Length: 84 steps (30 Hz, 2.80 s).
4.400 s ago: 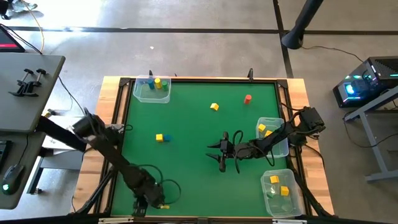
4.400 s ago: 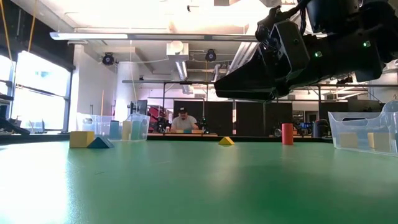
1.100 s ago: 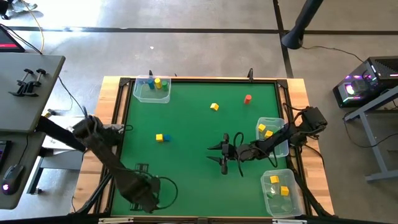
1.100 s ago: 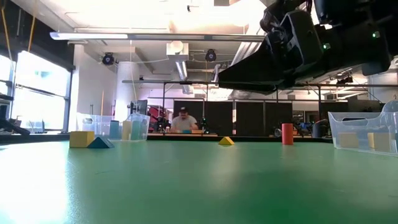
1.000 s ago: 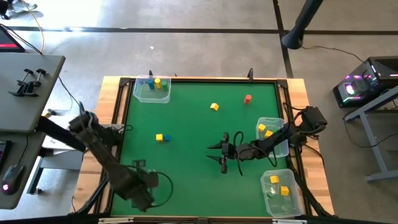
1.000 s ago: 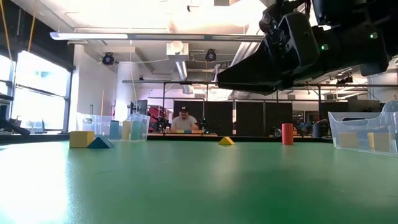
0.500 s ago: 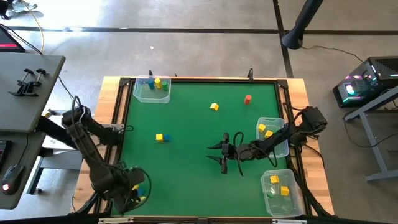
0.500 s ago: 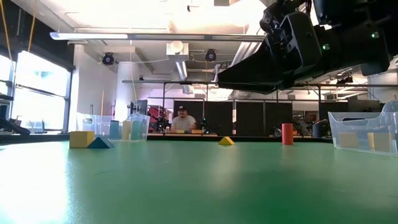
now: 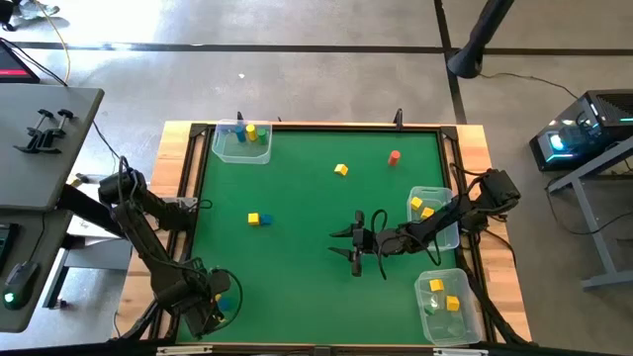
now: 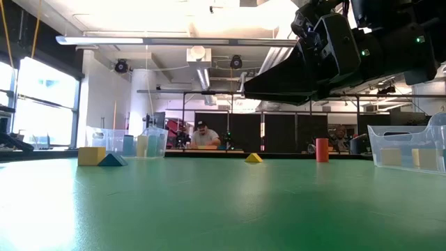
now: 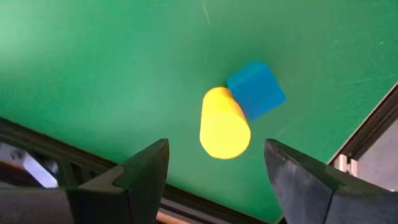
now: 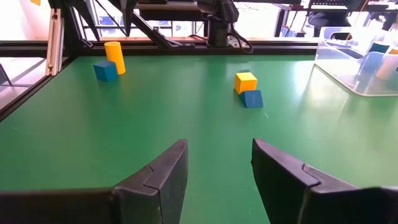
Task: Sort blocks by size
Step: Put the yellow cylindrical block into the top transparent bin
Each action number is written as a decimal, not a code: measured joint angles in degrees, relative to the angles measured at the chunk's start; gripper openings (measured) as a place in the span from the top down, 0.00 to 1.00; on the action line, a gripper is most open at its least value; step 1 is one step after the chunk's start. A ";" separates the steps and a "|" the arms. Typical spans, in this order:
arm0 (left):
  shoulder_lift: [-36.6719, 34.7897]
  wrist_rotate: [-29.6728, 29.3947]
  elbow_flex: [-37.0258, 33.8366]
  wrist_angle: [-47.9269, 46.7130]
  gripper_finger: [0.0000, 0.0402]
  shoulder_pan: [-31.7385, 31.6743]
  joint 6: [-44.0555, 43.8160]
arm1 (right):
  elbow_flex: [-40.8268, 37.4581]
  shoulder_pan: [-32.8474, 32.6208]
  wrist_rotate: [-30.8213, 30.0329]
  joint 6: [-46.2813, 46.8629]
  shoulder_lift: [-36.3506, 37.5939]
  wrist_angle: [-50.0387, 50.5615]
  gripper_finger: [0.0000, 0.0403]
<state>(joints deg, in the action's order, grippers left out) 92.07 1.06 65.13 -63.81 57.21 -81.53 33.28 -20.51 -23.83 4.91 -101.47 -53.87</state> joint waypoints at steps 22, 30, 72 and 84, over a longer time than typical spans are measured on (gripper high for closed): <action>0.00 -3.67 -2.74 4.11 0.46 0.94 4.74 | 0.00 0.00 0.01 0.15 0.00 0.05 0.58; 0.26 -3.54 -2.74 3.96 0.56 0.99 6.38 | 0.00 0.00 0.01 0.15 0.00 0.46 0.58; 0.11 -12.31 11.03 -20.31 0.81 -44.54 64.56 | -0.02 0.00 0.01 1.94 0.00 1.55 0.58; -3.74 -20.45 10.25 -7.38 0.81 -88.75 85.27 | -0.02 -0.15 0.01 5.58 0.00 3.48 0.58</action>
<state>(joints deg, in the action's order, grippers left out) 88.34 -19.38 75.37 -71.19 -31.55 3.74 33.26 -20.67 -23.81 10.48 -101.47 -50.39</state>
